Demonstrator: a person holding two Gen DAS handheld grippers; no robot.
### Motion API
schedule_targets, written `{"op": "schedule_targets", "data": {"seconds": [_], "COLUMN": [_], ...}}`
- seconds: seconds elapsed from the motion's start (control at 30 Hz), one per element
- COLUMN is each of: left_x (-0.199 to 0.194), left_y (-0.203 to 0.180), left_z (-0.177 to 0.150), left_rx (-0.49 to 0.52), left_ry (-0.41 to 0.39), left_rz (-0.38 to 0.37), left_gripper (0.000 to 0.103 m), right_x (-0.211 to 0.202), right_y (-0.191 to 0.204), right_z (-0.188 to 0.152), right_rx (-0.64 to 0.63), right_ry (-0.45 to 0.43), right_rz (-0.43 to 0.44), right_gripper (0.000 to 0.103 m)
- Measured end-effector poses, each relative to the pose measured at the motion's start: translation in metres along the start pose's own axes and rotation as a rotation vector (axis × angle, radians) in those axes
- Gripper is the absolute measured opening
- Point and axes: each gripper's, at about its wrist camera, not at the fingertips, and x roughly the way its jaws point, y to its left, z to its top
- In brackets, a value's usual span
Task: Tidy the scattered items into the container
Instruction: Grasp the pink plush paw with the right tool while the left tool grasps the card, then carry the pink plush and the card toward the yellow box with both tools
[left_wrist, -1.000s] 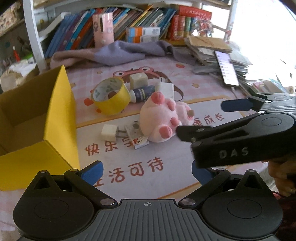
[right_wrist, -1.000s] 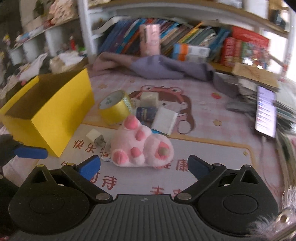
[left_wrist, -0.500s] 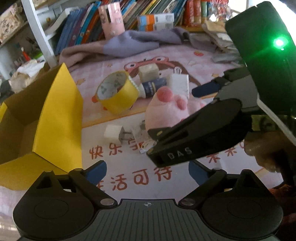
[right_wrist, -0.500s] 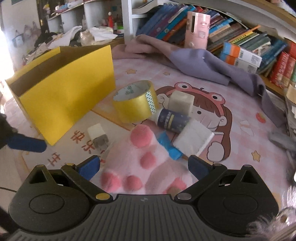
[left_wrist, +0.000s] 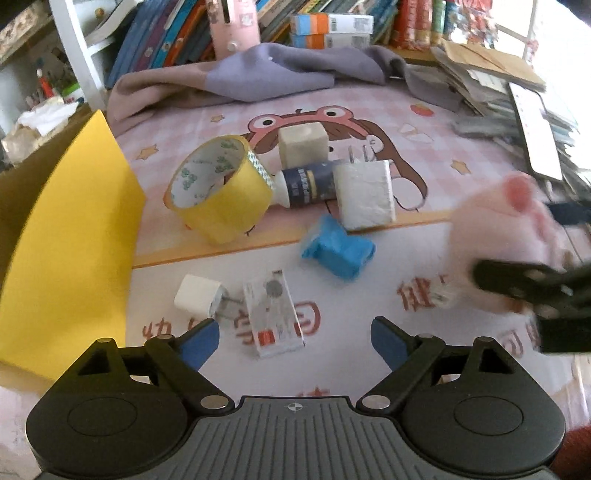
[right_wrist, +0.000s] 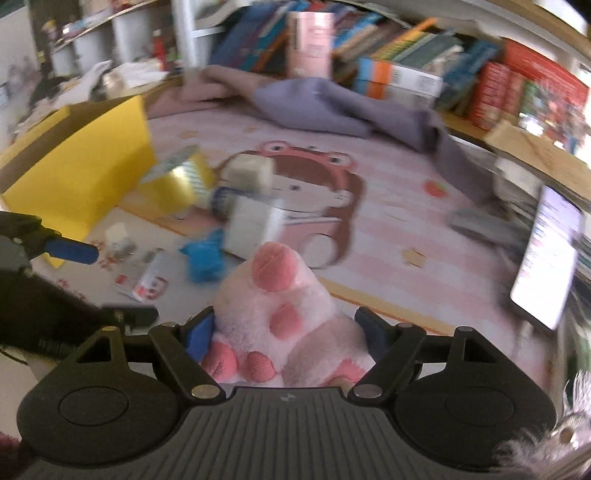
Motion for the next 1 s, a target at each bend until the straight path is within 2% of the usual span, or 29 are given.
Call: {"op": "schedule_targets", "data": {"seconds": [0.17, 0.23, 0.27, 0.37, 0.43, 0.53, 0.67, 0.8, 1.0], "left_x": [0.012, 0.018, 0.019, 0.019, 0.018, 0.017, 0.012, 0.012, 0.014], "left_y": [0.011, 0.014, 0.015, 0.011, 0.007, -0.001, -0.008, -0.011, -0.009], "left_z": [-0.001, 0.002, 0.003, 0.004, 0.006, 0.008, 0.003, 0.003, 0.005], "left_rx": [-0.059, -0.086, -0.087, -0.064, -0.043, 0.002, 0.017, 0.037, 0.006], "left_ry": [0.017, 0.03, 0.029, 0.019, 0.01, 0.008, 0.027, 0.036, 0.033], "left_rz": [0.001, -0.001, 0.0, -0.009, -0.02, -0.046, -0.081, -0.06, -0.048], "left_gripper": [0.077, 0.069, 0.068, 0.059, 0.044, 0.03, 0.031, 0.034, 0.034], "right_x": [-0.001, 0.0, 0.0, 0.002, 0.003, 0.004, 0.003, 0.003, -0.002], "right_y": [-0.008, -0.01, -0.011, -0.013, -0.011, -0.014, -0.02, -0.022, -0.014], "right_z": [-0.013, -0.016, -0.017, -0.019, -0.019, -0.019, -0.018, -0.018, -0.015], "right_rx": [0.05, 0.058, 0.072, 0.096, 0.093, 0.118, 0.152, 0.154, 0.047], "right_ry": [0.041, 0.05, 0.054, 0.053, 0.053, 0.056, 0.054, 0.047, 0.032], "right_rz": [-0.028, -0.038, -0.041, -0.039, -0.041, -0.031, -0.054, -0.061, -0.048], "right_gripper": [0.079, 0.08, 0.081, 0.082, 0.082, 0.083, 0.083, 0.084, 0.089]}}
